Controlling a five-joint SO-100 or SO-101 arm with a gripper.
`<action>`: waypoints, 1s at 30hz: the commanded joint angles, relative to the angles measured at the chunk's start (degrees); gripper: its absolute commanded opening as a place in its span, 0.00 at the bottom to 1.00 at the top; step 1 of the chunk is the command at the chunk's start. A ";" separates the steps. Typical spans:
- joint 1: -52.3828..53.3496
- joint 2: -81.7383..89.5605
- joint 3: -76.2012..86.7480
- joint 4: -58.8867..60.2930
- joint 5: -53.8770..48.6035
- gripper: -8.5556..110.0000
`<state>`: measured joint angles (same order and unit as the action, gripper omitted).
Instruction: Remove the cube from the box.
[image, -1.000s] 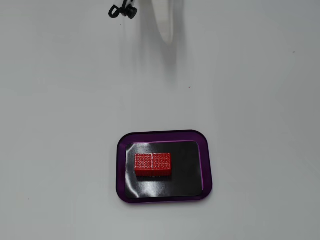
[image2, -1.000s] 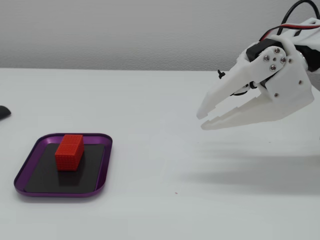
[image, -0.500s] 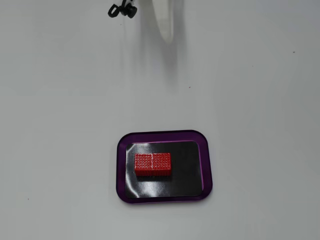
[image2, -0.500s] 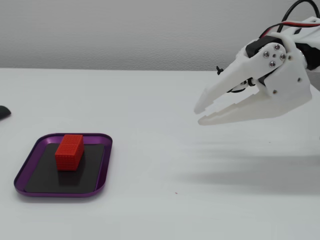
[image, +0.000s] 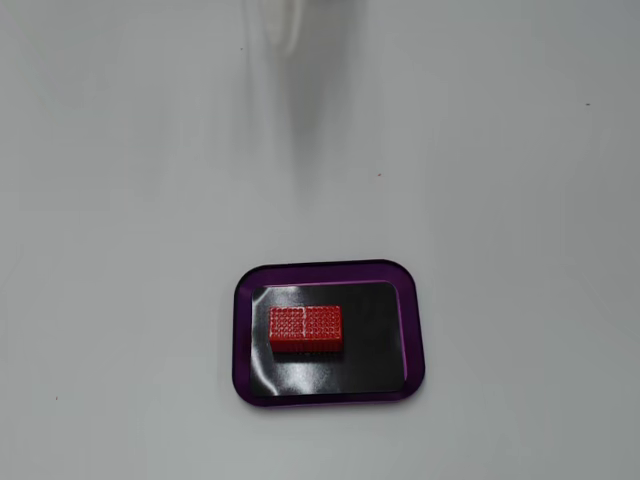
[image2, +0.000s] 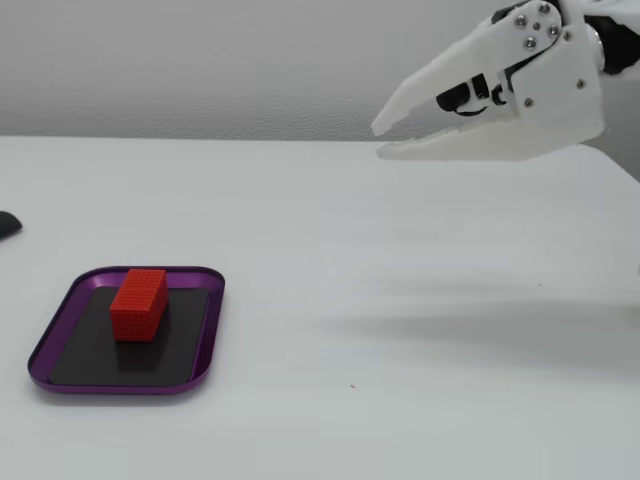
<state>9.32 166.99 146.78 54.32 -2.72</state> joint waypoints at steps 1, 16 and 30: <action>-0.18 -15.12 -13.27 -1.05 0.35 0.07; -0.26 -92.64 -89.30 24.61 -8.79 0.19; -6.86 -104.33 -104.15 29.36 -8.79 0.23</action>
<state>4.13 62.40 44.56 83.50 -11.60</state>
